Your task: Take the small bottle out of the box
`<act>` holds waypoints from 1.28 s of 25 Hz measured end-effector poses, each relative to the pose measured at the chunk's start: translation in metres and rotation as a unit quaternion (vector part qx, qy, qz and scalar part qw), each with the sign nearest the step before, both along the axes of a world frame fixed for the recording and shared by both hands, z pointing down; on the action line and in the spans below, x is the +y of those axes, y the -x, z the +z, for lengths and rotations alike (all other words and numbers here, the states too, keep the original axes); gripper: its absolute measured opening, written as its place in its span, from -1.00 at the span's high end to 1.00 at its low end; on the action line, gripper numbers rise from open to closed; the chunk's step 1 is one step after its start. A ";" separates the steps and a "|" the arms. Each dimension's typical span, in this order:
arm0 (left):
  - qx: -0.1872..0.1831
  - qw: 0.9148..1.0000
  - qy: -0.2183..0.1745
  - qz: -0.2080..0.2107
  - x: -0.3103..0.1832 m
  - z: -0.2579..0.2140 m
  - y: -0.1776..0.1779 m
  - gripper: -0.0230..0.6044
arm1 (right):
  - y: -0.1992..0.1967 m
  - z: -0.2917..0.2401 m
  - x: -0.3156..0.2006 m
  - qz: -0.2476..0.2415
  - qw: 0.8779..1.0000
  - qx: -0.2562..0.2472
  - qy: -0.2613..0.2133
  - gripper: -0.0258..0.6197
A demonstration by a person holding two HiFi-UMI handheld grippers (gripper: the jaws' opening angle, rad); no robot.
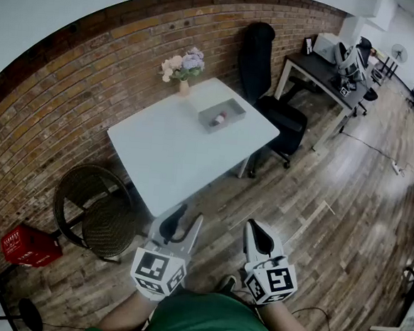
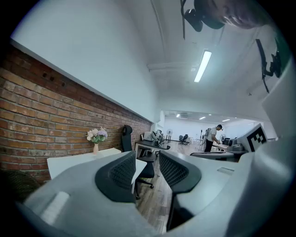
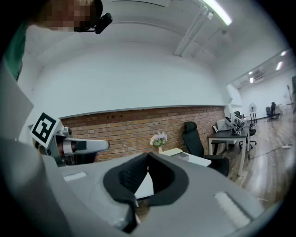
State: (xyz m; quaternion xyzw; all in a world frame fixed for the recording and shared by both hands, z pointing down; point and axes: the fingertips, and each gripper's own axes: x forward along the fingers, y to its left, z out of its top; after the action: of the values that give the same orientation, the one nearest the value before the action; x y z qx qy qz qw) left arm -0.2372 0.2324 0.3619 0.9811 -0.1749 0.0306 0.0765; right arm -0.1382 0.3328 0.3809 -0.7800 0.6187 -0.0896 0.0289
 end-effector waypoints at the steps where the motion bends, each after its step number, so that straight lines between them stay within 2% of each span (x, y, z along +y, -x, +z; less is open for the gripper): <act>1: 0.001 1.000 0.000 0.002 -0.006 0.000 0.006 0.39 | 0.005 -0.002 -0.005 0.004 1.000 0.004 -0.001 0.91; 7: 0.013 1.000 0.002 0.024 -0.034 -0.002 0.027 0.39 | 0.031 -0.012 -0.026 0.028 0.999 0.022 0.000 0.91; 13: 0.019 0.998 0.005 0.066 -0.041 0.003 0.042 0.39 | 0.057 -0.018 -0.028 0.059 0.998 0.004 -0.027 0.91; 18: 0.021 0.996 0.004 0.086 -0.058 0.007 0.054 0.39 | 0.065 -0.015 -0.038 0.087 0.996 0.007 -0.015 0.91; 25: 0.027 0.997 0.001 0.072 -0.089 0.007 0.058 0.39 | 0.053 -0.010 -0.045 0.110 0.994 0.010 0.001 0.91; 32: 0.039 0.997 -0.060 0.030 -0.140 -0.028 0.022 0.40 | 0.001 -0.028 -0.084 0.088 0.995 0.048 -0.025 0.91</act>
State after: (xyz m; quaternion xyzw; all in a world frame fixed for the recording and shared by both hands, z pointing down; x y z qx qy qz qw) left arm -0.2595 0.0925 0.3339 0.9891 -0.1441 -0.0164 0.0233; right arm -0.1390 0.2484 0.3526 -0.8341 0.5500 -0.0337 0.0271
